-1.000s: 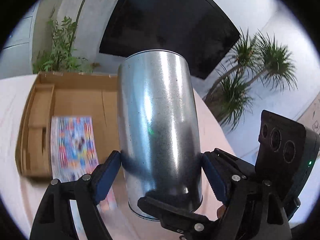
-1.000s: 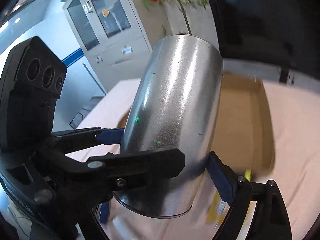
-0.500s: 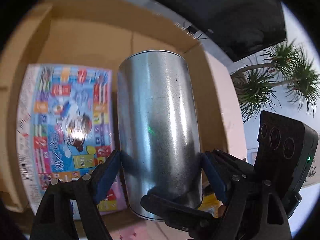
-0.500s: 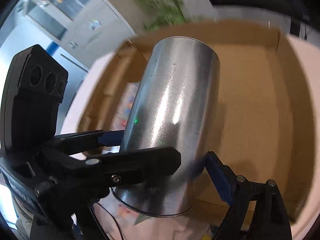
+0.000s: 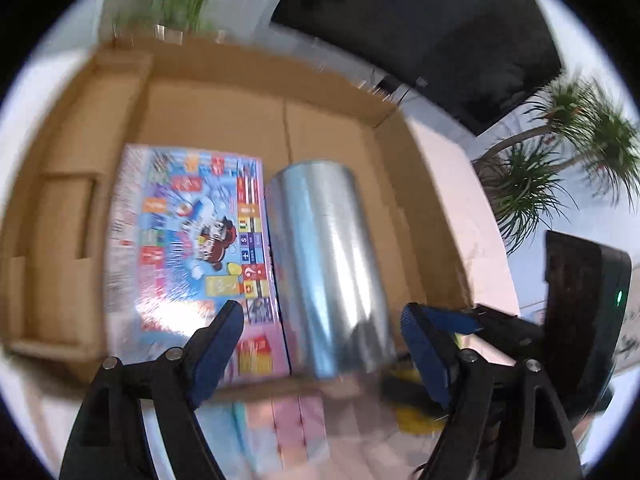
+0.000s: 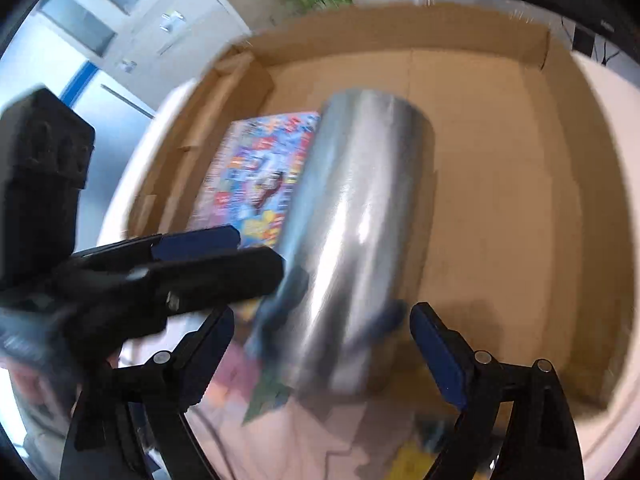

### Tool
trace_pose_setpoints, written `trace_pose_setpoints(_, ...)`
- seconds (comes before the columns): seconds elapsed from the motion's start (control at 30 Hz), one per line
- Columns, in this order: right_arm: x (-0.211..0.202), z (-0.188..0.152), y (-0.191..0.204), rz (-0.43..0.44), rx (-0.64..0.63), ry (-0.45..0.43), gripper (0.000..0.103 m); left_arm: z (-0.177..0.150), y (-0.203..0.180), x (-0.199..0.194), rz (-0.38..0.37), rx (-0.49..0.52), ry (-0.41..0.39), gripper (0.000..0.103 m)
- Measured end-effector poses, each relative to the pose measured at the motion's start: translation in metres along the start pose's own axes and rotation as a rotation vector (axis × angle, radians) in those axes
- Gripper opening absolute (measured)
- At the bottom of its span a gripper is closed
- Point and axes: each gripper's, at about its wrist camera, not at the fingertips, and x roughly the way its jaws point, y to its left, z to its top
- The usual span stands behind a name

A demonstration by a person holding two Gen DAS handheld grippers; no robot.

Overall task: Organize rigid objects
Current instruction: 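Set the silver cylinder upright in the box beside the game box, then grasp the yellow jar with black lid with both grippers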

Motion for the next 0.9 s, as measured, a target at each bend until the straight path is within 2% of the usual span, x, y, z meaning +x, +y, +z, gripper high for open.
trace_pose_setpoints(0.03, -0.018, -0.011, 0.003, 0.001, -0.003, -0.032, 0.090, -0.013, -0.007, -0.016, 0.014, 0.024, -0.045, 0.081)
trace_pose_setpoints(0.1, -0.050, -0.037, -0.006, -0.021, 0.005, -0.104, 0.094, -0.035, -0.018, -0.030, 0.038, 0.039, -0.081, 0.082)
trace_pose_setpoints(0.13, -0.063, -0.052, -0.016, -0.036, 0.029, -0.131, 0.097, -0.046, -0.023, -0.032, 0.037, 0.039, -0.076, 0.082)
trace_pose_setpoints(0.2, -0.073, -0.074, -0.037, -0.053, 0.090, -0.131, 0.097, -0.066, -0.033, -0.022, -0.015, 0.029, -0.028, 0.082)
trace_pose_setpoints(0.27, -0.060, -0.090, -0.047, -0.070, 0.120, -0.087, 0.087, -0.079, -0.041, -0.007, -0.078, 0.015, 0.025, 0.082)
trace_pose_setpoints(0.3, -0.053, -0.096, -0.050, -0.060, 0.118, -0.055, 0.074, -0.083, -0.045, 0.001, -0.104, 0.009, 0.051, 0.082)
trace_pose_setpoints(0.4, -0.032, -0.107, -0.039, -0.094, 0.059, -0.025, 0.067, -0.086, -0.051, 0.028, -0.183, -0.030, 0.124, 0.082)
trace_pose_setpoints(0.5, -0.014, -0.116, -0.013, -0.054, -0.004, -0.006, 0.067, -0.084, -0.050, 0.047, -0.177, -0.053, 0.181, 0.082)
trace_pose_setpoints(0.57, -0.004, -0.119, 0.004, -0.014, -0.063, 0.020, 0.069, -0.084, -0.047, 0.055, -0.121, -0.058, 0.215, 0.083)
trace_pose_setpoints(0.6, 0.000, -0.117, 0.009, -0.006, -0.073, 0.025, 0.071, -0.085, -0.046, 0.056, -0.116, -0.055, 0.220, 0.083)
trace_pose_setpoints(0.67, 0.012, -0.112, 0.007, 0.012, -0.049, 0.026, 0.077, -0.082, -0.045, 0.060, -0.113, -0.066, 0.238, 0.083)
trace_pose_setpoints(0.8, 0.049, -0.102, -0.002, 0.106, 0.040, 0.071, 0.087, -0.085, -0.043, 0.069, -0.088, -0.063, 0.269, 0.086)
trace_pose_setpoints(0.9, 0.052, -0.100, 0.002, 0.083, 0.034, 0.065, 0.087, -0.085, -0.047, 0.069, -0.087, -0.067, 0.253, 0.085)
